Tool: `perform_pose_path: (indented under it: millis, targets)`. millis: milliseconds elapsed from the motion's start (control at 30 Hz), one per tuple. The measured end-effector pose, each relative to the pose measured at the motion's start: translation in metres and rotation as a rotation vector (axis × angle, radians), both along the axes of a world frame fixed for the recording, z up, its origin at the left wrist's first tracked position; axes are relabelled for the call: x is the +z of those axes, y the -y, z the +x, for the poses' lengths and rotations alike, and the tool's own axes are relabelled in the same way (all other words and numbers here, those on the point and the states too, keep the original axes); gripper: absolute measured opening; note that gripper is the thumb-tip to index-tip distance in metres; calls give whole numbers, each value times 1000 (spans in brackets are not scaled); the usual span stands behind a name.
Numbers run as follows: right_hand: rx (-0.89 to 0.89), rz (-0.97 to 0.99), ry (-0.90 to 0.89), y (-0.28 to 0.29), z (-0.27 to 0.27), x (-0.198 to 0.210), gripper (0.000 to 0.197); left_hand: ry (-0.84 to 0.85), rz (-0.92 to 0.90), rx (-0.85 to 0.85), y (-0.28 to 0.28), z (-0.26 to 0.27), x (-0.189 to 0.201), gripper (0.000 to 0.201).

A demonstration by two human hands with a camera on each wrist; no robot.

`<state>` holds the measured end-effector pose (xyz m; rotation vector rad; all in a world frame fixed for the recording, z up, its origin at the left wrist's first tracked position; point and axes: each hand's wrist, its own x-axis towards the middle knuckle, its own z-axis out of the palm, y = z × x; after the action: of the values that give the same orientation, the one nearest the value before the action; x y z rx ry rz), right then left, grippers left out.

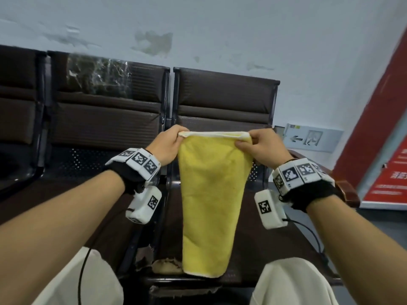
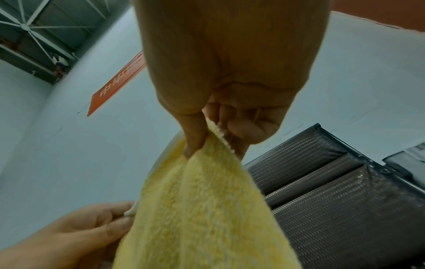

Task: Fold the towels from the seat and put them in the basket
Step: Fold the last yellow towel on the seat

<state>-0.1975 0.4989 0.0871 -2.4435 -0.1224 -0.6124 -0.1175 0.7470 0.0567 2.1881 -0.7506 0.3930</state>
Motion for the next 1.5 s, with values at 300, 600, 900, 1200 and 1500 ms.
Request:
perform_pose_path:
  millis: [300,600,900,1200,1500]
  targets:
    - [-74,222,-119,14,64,-7,26,-43,6,124,43,65,6,19]
    - [82,321,316,22,63,1,5,196,-351,30,61,45,43,22]
    - [101,113,-282,29,-36,-119,16,-272,-68,-127,22,-51,-104,20]
    - [207,276,-612,22,-103,-179,41,-665,-4,-284,6,-108,-167,11]
    - [107,291,-510,39,-55,-209,28,-669,-257,-104,30,-68,-181,20]
